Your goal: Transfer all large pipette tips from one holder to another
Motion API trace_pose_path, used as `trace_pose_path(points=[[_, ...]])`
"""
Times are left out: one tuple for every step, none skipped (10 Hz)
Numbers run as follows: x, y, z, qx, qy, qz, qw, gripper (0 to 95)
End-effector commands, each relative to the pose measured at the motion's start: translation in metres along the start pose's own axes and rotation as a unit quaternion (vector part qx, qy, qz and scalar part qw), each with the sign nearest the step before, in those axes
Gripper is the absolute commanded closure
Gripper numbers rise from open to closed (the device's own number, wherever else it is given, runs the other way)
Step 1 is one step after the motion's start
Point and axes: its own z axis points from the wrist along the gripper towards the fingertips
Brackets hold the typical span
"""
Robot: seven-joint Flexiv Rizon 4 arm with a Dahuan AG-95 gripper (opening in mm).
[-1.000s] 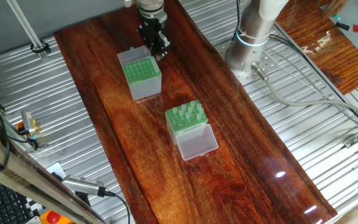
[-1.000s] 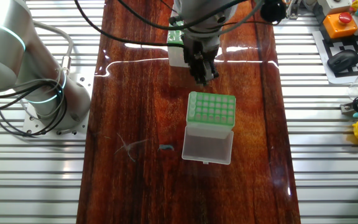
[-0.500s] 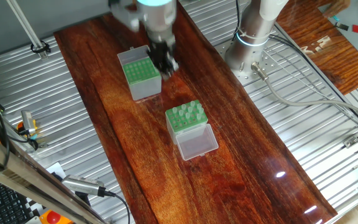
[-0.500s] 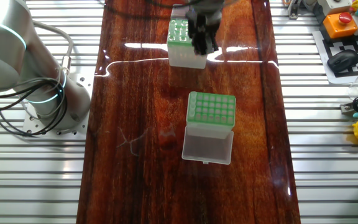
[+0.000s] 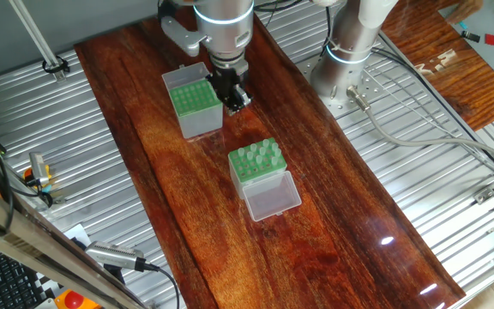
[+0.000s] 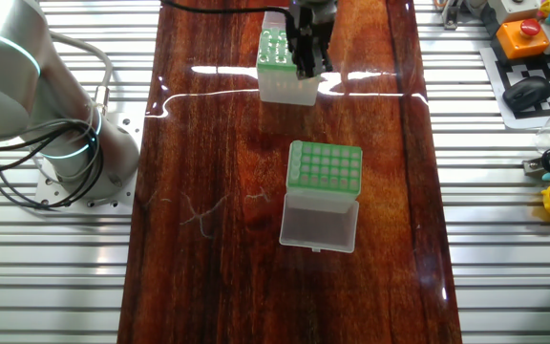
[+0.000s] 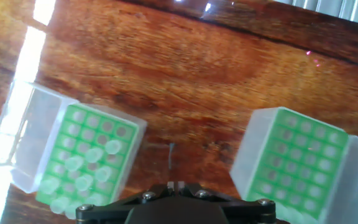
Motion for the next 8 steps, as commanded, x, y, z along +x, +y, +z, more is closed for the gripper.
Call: trace_pose_path(points=[[-0.0199,0.0302,0.0180,-0.016,-0.015,0.069,0.9974,57.0],[-0.0232,0.0346,0.0198,-0.010,-0.016,0.086,0.9961,57.0],[-0.0227,0.0320,0.0180,-0.012,-0.016,0.095,0.9952,57.0],[-0.0227,0.0320,0.0180,-0.012,-0.015,0.096,0.9952,57.0],[-0.0227,0.0320,0.0180,-0.015,-0.015,0.093,0.9954,57.0],[-0.0227,0.0320,0.0180,-0.017,-0.015,0.091,0.9956,57.0],[-0.0227,0.0320,0.0180,-0.020,-0.016,0.093,0.9953,57.0],[-0.0286,0.0398,0.0233,-0.027,-0.016,0.112,0.9932,57.0]])
